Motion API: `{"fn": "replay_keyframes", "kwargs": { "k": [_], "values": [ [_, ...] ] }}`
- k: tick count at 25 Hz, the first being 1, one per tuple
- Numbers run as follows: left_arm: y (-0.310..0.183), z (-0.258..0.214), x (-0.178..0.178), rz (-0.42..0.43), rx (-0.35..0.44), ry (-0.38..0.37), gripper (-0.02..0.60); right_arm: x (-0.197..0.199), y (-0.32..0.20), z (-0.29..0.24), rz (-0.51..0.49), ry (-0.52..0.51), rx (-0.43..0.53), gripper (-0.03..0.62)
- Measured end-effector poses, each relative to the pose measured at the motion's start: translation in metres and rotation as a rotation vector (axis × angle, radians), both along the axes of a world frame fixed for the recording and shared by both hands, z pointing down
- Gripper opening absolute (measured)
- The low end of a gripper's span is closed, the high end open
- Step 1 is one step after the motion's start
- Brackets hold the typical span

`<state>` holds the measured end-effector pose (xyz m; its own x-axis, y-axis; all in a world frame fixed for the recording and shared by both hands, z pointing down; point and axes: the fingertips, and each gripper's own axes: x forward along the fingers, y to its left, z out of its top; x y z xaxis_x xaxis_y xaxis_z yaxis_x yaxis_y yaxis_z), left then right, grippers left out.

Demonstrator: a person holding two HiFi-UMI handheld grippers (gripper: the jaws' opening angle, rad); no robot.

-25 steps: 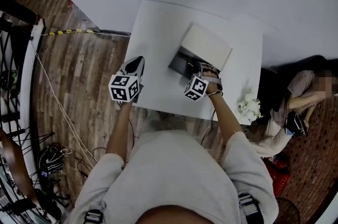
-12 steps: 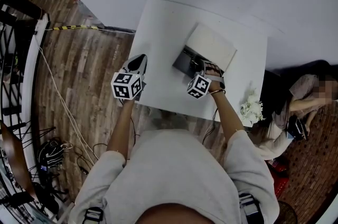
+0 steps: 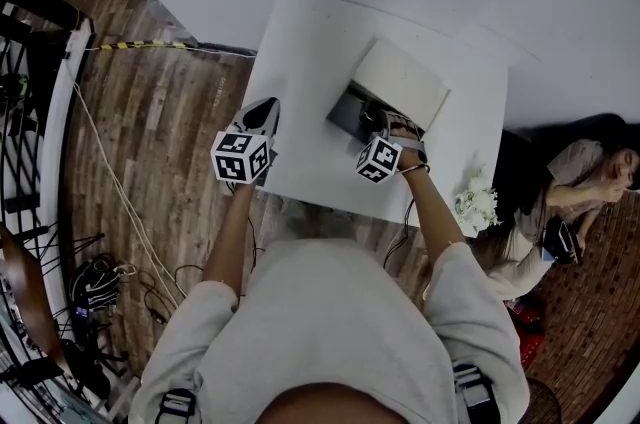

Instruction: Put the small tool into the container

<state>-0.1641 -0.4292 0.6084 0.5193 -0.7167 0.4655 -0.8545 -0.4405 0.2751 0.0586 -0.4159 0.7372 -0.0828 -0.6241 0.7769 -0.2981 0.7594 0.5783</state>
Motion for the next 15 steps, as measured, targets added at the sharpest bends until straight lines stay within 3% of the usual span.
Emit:
{"fn": "replay_keyframes", "kwargs": {
  "k": [5,15],
  "values": [
    [-0.001,-0.001,0.001,0.000,0.001,-0.002,0.012,-0.001,-0.002,-0.004,0.001,-0.018,-0.024,0.032],
    [-0.001,0.001,0.005,-0.003,0.000,-0.006,0.012,0.001,-0.009,-0.018,-0.013,-0.046,-0.033,0.166]
  ]
}}
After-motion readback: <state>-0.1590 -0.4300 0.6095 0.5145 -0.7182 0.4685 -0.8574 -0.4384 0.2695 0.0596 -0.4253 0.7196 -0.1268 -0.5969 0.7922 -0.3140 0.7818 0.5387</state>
